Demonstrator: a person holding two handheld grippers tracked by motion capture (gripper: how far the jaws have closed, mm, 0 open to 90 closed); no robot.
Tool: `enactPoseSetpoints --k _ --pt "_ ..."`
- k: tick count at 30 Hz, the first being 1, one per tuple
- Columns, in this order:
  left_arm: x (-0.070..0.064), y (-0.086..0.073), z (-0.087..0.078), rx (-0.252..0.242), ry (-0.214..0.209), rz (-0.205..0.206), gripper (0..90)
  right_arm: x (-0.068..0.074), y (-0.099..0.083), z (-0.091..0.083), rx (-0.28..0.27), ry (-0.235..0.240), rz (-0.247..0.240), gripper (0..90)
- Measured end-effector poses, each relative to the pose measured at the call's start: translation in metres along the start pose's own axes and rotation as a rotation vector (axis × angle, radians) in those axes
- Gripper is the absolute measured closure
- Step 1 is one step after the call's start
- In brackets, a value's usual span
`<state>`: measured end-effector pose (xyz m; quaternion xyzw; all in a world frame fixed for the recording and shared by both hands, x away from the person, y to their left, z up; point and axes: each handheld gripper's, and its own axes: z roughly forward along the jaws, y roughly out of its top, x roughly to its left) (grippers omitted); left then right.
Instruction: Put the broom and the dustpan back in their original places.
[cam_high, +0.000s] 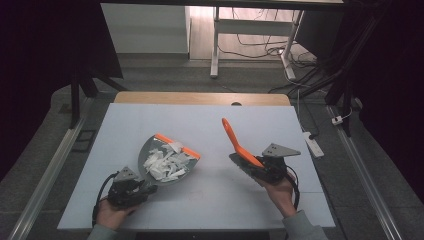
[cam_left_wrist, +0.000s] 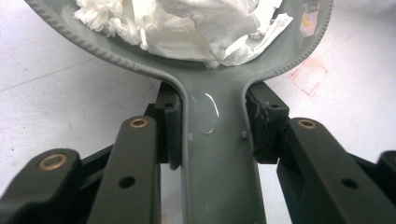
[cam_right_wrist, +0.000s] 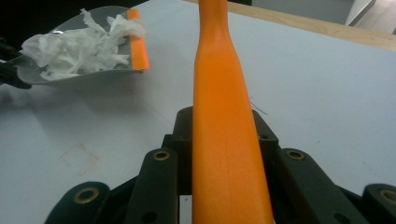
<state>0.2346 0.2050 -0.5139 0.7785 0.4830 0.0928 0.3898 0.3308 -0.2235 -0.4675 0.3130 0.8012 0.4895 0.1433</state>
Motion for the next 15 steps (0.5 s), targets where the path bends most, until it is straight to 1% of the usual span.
enactPoseSetpoints --k 1,2,7,9,11,15 --pt "0.000 0.000 0.000 0.000 0.000 0.000 61.4 0.000 0.000 0.000 0.000 0.000 0.000 70.7" --pt "0.000 0.000 0.000 -0.004 0.003 -0.008 61.4 0.001 -0.002 -0.002 0.006 0.009 -0.001 70.8" --pt "0.001 -0.002 -0.001 -0.013 0.021 -0.039 61.4 0.003 -0.005 -0.005 0.018 0.022 -0.002 70.7" --pt "0.002 -0.002 -0.001 -0.016 0.033 -0.054 61.4 0.004 -0.006 -0.006 0.021 0.028 0.003 70.8" --pt "0.003 -0.002 -0.001 -0.019 0.043 -0.070 61.4 0.004 -0.008 -0.007 0.022 0.039 0.018 70.7" --pt "0.005 -0.003 -0.002 -0.026 0.069 -0.101 61.4 0.006 -0.014 -0.010 0.045 0.038 0.033 70.8"
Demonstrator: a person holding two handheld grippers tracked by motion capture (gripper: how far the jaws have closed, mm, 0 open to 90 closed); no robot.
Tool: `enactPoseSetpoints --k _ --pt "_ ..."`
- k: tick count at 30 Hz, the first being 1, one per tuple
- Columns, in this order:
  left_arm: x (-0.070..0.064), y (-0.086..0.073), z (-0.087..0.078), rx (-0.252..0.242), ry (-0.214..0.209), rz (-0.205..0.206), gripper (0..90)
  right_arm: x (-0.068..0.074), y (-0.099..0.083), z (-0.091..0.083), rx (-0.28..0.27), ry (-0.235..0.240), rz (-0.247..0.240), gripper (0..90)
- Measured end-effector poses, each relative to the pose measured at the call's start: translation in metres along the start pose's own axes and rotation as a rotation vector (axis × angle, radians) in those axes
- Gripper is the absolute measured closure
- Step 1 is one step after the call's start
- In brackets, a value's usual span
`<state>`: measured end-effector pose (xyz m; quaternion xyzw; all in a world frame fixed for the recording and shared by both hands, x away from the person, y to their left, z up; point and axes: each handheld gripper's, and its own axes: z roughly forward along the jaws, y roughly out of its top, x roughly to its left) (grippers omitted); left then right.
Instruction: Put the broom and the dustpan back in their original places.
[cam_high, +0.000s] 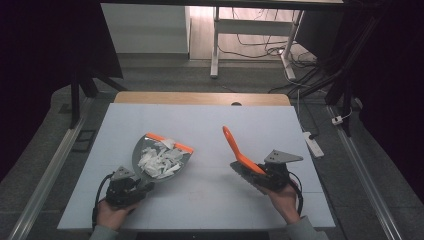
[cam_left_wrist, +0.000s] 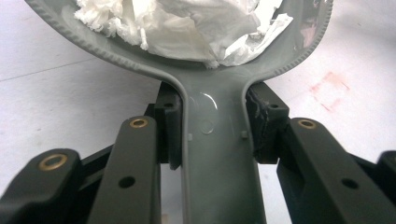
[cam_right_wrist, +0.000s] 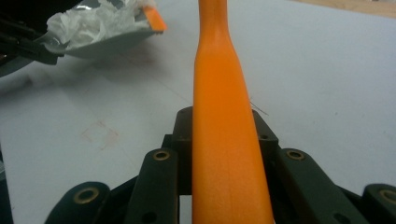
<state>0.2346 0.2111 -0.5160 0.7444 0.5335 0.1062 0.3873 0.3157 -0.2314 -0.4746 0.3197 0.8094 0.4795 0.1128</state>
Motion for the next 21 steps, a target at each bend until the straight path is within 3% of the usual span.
enactPoseSetpoints --k 10,21 --pt "0.004 -0.001 0.002 -0.026 0.056 -0.084 61.4 -0.005 -0.017 -0.006 0.062 -0.015 0.089 70.8" --pt "0.015 0.002 0.010 -0.028 0.125 -0.175 61.4 -0.021 -0.027 0.004 0.126 -0.030 0.203 70.7"
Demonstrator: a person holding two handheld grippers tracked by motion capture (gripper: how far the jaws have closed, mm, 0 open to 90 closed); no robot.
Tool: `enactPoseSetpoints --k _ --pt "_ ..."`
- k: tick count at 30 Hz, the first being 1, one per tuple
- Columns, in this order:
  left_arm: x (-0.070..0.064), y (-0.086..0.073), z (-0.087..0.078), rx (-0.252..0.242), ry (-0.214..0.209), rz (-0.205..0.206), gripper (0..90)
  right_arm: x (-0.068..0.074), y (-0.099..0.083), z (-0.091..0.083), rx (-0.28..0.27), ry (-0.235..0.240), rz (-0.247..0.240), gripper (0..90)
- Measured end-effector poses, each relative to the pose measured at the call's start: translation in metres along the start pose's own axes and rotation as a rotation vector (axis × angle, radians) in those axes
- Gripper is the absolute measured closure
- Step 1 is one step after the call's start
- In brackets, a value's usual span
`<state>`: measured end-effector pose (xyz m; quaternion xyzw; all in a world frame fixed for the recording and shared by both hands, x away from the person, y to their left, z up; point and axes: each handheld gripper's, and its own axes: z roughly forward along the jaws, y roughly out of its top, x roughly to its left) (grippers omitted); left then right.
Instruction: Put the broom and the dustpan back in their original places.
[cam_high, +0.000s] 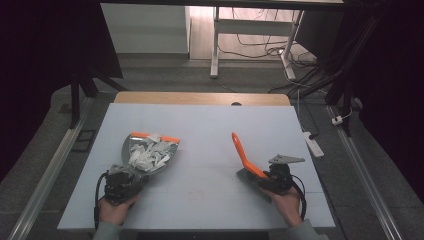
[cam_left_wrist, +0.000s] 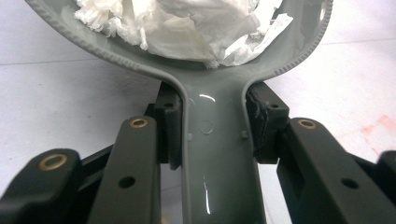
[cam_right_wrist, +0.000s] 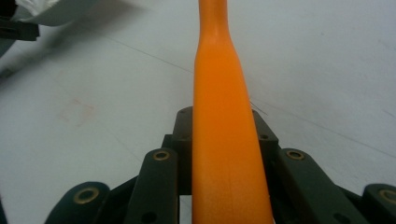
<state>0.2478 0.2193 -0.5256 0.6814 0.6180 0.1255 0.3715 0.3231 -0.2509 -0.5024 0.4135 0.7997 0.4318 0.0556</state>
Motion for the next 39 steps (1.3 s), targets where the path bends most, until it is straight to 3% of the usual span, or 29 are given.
enactPoseSetpoints --k 6,12,18,22,26,30,32,34,36,39 --pt "0.005 0.002 0.006 0.014 0.036 -0.041 61.4 -0.014 -0.001 -0.001 0.006 -0.001 0.047 70.7" --pt "0.008 0.003 0.013 0.042 0.055 -0.068 61.3 -0.024 -0.001 0.001 0.021 -0.021 0.059 69.7" --pt "0.010 0.005 0.019 0.073 0.057 -0.084 61.0 -0.030 0.002 0.004 0.061 -0.073 0.031 57.9" --pt "0.010 0.006 0.018 0.067 0.056 -0.089 60.0 -0.036 0.003 0.005 0.078 -0.094 0.049 48.8" --pt "0.010 0.005 0.018 0.072 0.044 -0.097 49.7 -0.039 0.004 0.006 0.096 -0.136 0.047 44.8" --pt "0.011 0.004 0.014 0.083 0.045 -0.084 32.7 -0.040 0.005 0.007 0.113 -0.180 0.054 39.8" --pt "0.012 0.002 0.009 0.081 0.046 -0.079 28.8 -0.040 0.005 0.005 0.098 -0.211 0.048 39.3" --pt "0.013 0.000 0.002 0.071 0.044 -0.060 27.3 -0.040 0.006 0.001 0.079 -0.243 0.039 39.0" --pt "0.013 -0.001 -0.005 0.055 0.040 -0.030 26.3 -0.040 0.005 -0.003 0.060 -0.242 0.044 39.1" --pt "0.011 -0.001 -0.015 0.035 0.015 0.031 26.3 -0.036 0.006 -0.009 0.035 -0.233 0.005 40.4"
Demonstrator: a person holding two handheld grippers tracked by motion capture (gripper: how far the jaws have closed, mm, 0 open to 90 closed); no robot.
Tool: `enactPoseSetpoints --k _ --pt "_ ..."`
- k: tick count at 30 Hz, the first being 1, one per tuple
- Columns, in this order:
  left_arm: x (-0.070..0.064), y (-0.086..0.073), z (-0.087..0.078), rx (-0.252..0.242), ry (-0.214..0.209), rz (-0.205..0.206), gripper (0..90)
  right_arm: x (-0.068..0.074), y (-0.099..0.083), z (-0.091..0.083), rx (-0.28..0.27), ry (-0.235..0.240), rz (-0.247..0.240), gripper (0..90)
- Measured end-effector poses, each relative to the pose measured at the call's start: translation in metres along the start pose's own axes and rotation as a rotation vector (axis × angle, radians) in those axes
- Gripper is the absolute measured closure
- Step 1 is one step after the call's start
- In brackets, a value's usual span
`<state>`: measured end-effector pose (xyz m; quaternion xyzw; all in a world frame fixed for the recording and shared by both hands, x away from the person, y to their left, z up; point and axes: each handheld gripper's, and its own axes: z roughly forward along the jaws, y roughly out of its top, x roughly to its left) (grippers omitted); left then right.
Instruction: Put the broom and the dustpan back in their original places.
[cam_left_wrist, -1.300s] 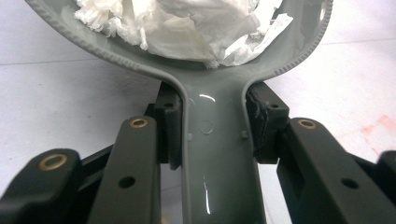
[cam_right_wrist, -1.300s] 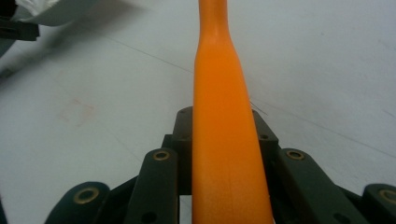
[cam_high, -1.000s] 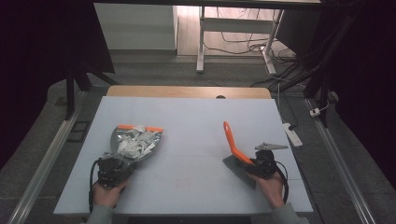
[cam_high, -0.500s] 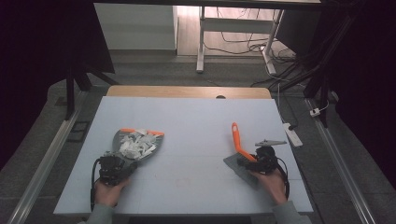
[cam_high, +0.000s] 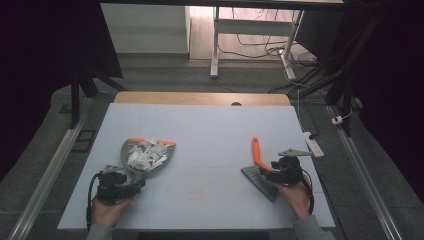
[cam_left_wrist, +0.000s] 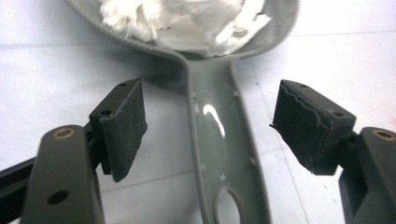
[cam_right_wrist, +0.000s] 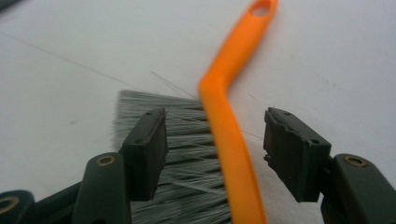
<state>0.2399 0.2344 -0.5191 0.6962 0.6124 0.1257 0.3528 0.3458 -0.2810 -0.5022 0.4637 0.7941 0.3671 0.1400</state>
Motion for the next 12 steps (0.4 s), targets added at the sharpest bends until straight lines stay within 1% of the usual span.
enactPoseSetpoints --k 1,2,5,6,7,8,9,12 --pt "-0.001 0.000 -0.002 -0.002 -0.007 0.024 26.4 0.002 0.000 -0.003 -0.010 0.013 -0.014 41.4" --pt "-0.002 0.001 -0.003 -0.006 -0.026 0.046 26.4 0.004 0.000 -0.006 -0.017 0.034 -0.034 42.6" --pt "-0.005 0.002 -0.005 -0.008 -0.080 0.089 26.9 0.012 -0.001 -0.013 -0.039 0.100 -0.116 44.0" --pt "-0.005 0.002 -0.006 -0.008 -0.087 0.100 27.2 0.015 -0.002 -0.015 -0.040 0.124 -0.143 44.6" --pt "-0.006 0.002 -0.006 -0.010 -0.099 0.116 27.2 0.018 -0.003 -0.016 -0.045 0.136 -0.170 44.9" --pt "-0.006 0.002 -0.006 -0.010 -0.111 0.124 27.4 0.020 -0.004 -0.017 -0.044 0.147 -0.194 45.0" --pt "-0.006 0.002 -0.007 -0.009 -0.113 0.129 27.7 0.021 -0.004 -0.017 -0.045 0.160 -0.210 45.0" --pt "-0.005 0.002 -0.008 -0.019 -0.113 0.133 28.0 0.025 -0.003 -0.017 -0.052 0.182 -0.242 45.0"
